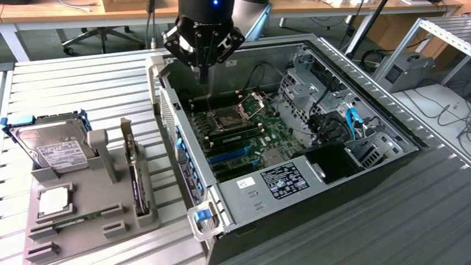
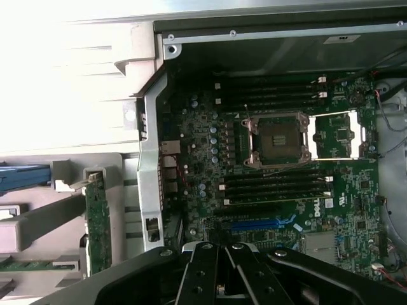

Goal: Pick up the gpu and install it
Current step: 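Reach for the gpu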

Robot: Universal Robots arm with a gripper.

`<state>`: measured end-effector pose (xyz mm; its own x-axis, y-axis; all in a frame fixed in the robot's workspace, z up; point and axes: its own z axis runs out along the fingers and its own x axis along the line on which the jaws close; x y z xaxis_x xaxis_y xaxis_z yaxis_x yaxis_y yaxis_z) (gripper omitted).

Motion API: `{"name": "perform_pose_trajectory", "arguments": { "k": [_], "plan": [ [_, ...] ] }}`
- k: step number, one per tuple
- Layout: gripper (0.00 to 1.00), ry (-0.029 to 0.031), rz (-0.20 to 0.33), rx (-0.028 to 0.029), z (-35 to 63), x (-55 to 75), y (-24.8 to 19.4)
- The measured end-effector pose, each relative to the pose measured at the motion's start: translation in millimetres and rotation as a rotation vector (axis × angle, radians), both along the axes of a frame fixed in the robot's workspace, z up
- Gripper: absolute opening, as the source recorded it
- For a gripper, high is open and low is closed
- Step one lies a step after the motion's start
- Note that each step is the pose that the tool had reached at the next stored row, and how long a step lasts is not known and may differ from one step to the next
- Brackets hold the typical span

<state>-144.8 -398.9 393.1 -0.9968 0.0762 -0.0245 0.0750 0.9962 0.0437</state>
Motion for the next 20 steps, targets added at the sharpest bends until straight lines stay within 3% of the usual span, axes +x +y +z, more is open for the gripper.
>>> {"name": "perform_pose_trajectory", "arguments": {
  "k": [20],
  "plan": [
    [0.11, 0.0000, 0.000, -0.0003, -0.1, -7.3, 0.0]
  ]
}}
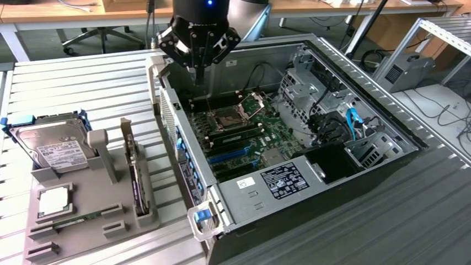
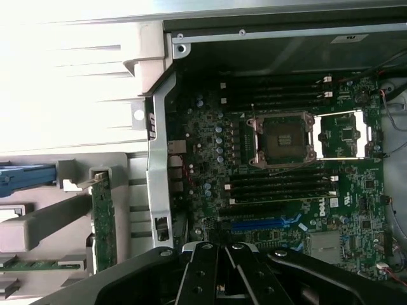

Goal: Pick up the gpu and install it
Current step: 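Reach for the gpu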

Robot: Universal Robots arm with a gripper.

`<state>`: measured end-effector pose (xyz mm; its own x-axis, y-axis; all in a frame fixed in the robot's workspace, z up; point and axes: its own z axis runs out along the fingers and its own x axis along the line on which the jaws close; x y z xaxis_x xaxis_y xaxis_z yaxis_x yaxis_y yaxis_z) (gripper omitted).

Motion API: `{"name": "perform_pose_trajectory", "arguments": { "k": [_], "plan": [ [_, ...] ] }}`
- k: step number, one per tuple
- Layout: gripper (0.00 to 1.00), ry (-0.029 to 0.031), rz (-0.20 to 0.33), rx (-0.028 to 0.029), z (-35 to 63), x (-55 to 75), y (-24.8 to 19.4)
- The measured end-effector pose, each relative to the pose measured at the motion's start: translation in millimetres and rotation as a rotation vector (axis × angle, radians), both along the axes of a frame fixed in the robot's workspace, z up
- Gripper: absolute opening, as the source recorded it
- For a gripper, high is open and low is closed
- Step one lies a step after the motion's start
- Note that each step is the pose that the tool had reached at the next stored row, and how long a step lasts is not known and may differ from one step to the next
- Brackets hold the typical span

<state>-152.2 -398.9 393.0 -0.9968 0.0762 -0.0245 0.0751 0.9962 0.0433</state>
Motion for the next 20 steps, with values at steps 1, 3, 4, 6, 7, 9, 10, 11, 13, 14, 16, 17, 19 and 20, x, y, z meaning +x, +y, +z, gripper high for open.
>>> {"name": "perform_pose_trajectory", "arguments": {
  "k": [1, 3, 4, 6, 7, 9, 10, 11, 13, 14, 16, 17, 19, 20],
  "plan": [
    [0.11, 0.0000, 0.000, 0.0000, 0.0, -0.3, 0.0],
    [0.11, 0.0000, 0.000, -0.0001, 0.0, -1.0, 0.0],
    [0.11, 0.0001, 0.000, -0.0003, 0.0, -1.4, 0.0],
    [0.11, 0.0000, 0.000, -0.0004, 0.0, -2.2, 0.0],
    [0.11, 0.0000, 0.000, -0.0004, 0.0, -2.6, 0.0],
    [0.11, 0.0000, 0.000, -0.0005, 0.0, -3.4, 0.0],
    [0.11, 0.0000, 0.000, -0.0006, 0.0, -3.7, 0.0],
    [0.11, 0.0000, 0.000, -0.0008, 0.0, -4.2, 0.0],
    [0.11, 0.0000, 0.000, -0.0009, 0.0, -4.9, 0.0],
    [0.11, 0.0000, 0.000, -0.0009, 0.0, -5.3, 0.0],
    [0.11, 0.0000, 0.000, -0.0010, 0.0, -6.1, 0.0],
    [0.11, 0.0000, 0.000, -0.0011, -0.1, -6.5, 0.0],
    [0.11, 0.0000, 0.000, -0.0012, 0.0, -7.5, 0.0],
    [0.11, -0.0001, 0.000, -0.0012, -0.1, -7.9, 0.0]
  ]
}}
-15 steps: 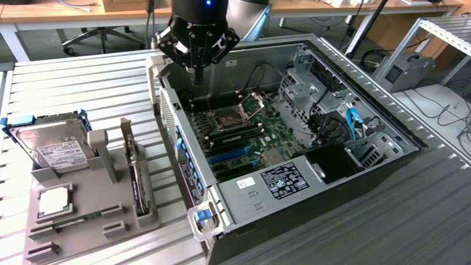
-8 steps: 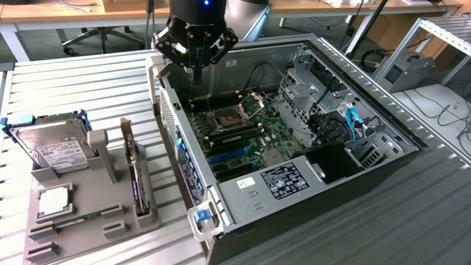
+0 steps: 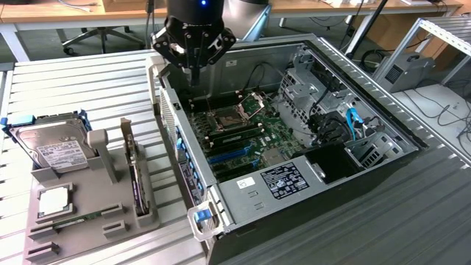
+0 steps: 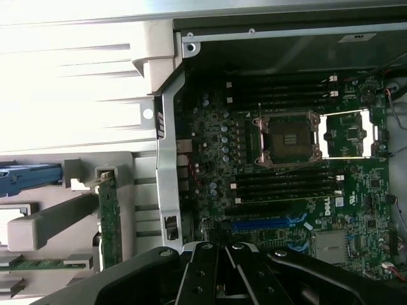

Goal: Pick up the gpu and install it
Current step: 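Reach for the gpu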

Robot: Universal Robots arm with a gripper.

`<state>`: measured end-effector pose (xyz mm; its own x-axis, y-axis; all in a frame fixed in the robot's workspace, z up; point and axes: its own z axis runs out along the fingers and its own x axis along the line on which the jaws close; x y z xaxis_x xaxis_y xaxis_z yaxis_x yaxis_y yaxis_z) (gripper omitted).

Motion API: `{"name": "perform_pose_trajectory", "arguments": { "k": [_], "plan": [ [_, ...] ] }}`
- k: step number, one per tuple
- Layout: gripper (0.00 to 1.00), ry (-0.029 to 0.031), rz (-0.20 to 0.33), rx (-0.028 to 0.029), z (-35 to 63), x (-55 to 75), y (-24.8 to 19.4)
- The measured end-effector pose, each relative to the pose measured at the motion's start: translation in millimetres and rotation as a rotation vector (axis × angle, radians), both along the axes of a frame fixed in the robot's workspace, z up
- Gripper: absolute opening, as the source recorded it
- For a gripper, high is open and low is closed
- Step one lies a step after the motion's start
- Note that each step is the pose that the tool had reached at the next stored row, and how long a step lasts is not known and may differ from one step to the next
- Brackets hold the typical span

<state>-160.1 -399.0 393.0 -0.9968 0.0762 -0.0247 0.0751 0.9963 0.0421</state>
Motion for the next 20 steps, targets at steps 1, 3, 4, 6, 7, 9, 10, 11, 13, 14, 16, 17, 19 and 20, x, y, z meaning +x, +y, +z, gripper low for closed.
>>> {"name": "perform_pose_trajectory", "arguments": {
  "k": [1, 3, 4, 6, 7, 9, 10, 11, 13, 14, 16, 17, 19, 20],
  "plan": [
    [0.11, 0.0001, 0.000, -0.0001, 0.0, -0.5, 0.0],
    [0.11, 0.0000, 0.000, -0.0001, 0.0, -1.5, 0.0],
    [0.11, 0.0000, 0.000, -0.0001, 0.0, -2.1, 0.0],
    [0.11, 0.0001, 0.000, -0.0002, 0.0, -3.6, 0.0],
    [0.11, 0.0000, 0.000, -0.0001, 0.0, -4.0, 0.0],
    [0.11, 0.0001, 0.000, -0.0003, 0.0, -5.0, 0.0],
    [0.11, 0.0001, 0.000, -0.0003, 0.0, -5.3, 0.0],
    [0.11, 0.0001, 0.000, -0.0004, 0.0, -5.6, 0.0],
    [0.11, 0.0001, 0.000, -0.0006, 0.0, -6.2, 0.0],
    [0.11, 0.0001, 0.000, -0.0006, 0.0, -6.5, 0.0],
    [0.11, 0.0001, 0.000, -0.0008, -0.1, -6.8, 0.0],
    [0.11, 0.0000, 0.000, -0.0008, -0.1, -7.0, 0.0],
    [0.11, 0.0001, 0.000, -0.0010, -0.1, -7.4, 0.0],
    [0.11, 0.0000, 0.000, -0.0011, -0.1, -7.6, 0.0]
  ]
}}
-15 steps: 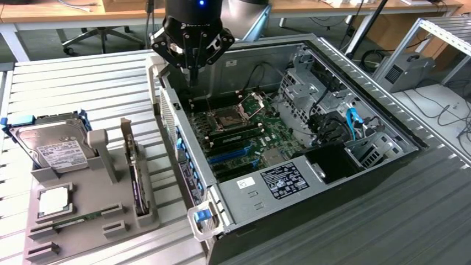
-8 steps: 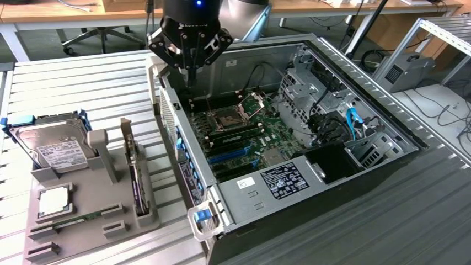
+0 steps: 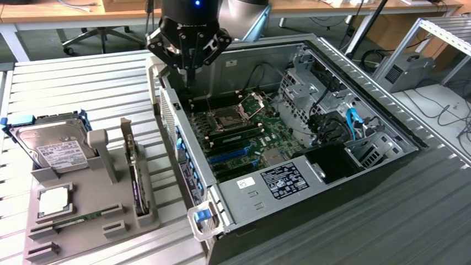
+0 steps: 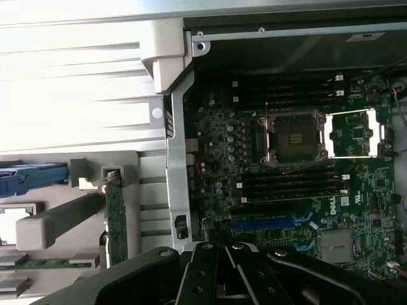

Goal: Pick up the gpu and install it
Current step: 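Reach for the gpu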

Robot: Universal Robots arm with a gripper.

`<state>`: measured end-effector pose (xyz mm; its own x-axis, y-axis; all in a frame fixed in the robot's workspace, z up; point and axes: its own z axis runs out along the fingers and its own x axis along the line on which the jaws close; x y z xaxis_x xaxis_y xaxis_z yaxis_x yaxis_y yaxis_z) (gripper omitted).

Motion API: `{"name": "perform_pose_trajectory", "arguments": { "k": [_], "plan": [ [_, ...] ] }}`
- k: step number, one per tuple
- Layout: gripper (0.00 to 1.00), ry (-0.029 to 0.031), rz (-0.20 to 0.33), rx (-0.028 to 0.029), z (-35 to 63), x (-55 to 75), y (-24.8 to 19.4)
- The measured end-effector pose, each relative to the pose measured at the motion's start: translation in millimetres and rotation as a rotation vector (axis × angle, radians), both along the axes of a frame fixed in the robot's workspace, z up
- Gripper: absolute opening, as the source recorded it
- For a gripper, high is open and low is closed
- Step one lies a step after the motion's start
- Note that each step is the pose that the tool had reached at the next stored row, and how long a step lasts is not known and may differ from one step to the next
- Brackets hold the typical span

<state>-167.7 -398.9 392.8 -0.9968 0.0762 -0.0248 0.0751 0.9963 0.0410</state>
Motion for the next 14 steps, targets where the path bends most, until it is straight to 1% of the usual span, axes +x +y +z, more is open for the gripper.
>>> {"name": "perform_pose_trajectory", "arguments": {
  "k": [14],
  "plan": [
    [0.11, 0.0001, 0.000, -0.0009, -0.1, -4.5, 0.0]
  ]
}}
